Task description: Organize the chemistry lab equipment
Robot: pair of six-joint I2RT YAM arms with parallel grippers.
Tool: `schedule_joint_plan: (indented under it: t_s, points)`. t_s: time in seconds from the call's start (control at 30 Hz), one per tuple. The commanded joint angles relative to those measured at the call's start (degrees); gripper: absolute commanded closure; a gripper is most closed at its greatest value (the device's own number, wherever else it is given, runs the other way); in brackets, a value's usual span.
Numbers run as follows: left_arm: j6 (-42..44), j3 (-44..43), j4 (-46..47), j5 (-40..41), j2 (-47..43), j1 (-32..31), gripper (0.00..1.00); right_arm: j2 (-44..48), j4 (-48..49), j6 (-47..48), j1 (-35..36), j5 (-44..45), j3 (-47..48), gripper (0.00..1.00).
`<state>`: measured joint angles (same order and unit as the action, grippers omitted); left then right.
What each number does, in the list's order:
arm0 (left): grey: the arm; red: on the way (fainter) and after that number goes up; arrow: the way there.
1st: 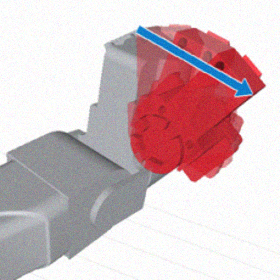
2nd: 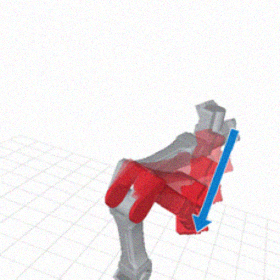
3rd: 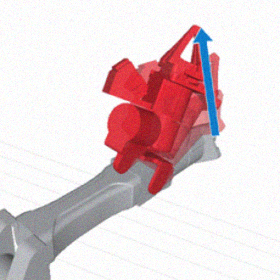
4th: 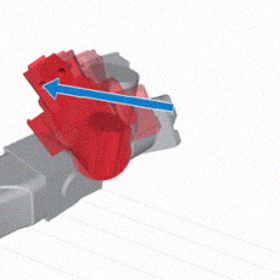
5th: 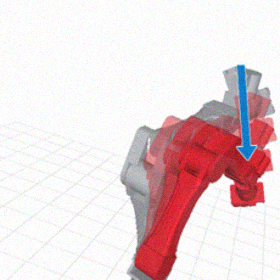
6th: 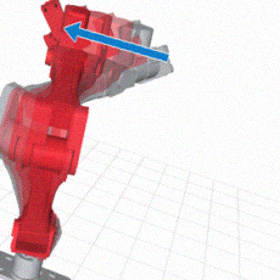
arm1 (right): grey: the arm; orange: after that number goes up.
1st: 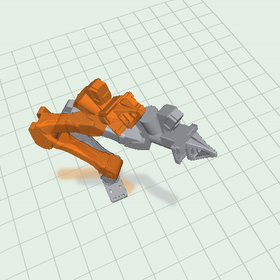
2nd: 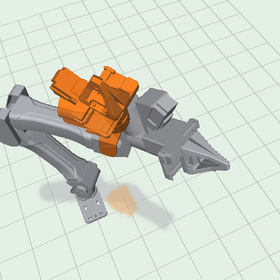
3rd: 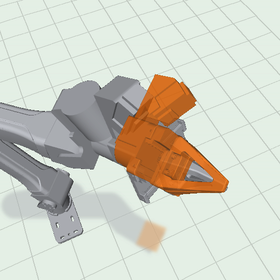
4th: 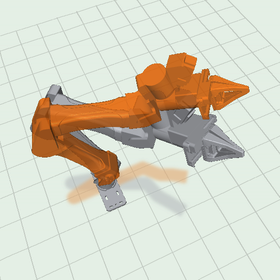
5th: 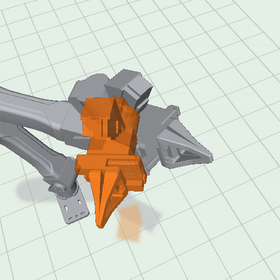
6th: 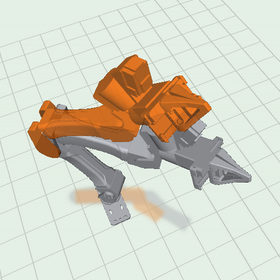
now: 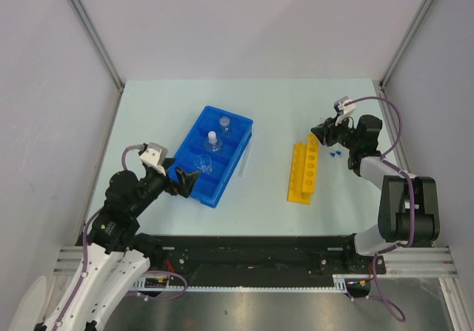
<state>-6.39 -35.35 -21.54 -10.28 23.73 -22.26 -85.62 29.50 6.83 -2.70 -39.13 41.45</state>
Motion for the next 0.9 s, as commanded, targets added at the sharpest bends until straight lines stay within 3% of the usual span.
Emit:
schedule_joint_plan:
  t_s: [0.0, 0.43, 0.63, 0.87]
  points:
    - [3.05, 0.29, 1.94, -1.32, -0.26, 0.2, 0.0, 0.63, 3.38, -0.33, -0.03, -1.91, -0.41, 0.62]
    - [3.05, 0.37, 2.12, -1.67, -0.35, 0.2, 0.0, 6.87, 4.07, -2.77, -3.44, -6.65, -0.67, 0.32]
    - [3.05, 0.37, 2.2, -2.02, -0.17, 0.2, 0.0, 11.09, 6.19, -8.41, -5.74, -12.81, -0.5, 0.24]
    - [2.96, 0.29, 2.12, -2.02, 0.18, 0.2, 0.0, 11.71, -0.57, -17.45, -7.23, -9.56, 4.15, 0.19]
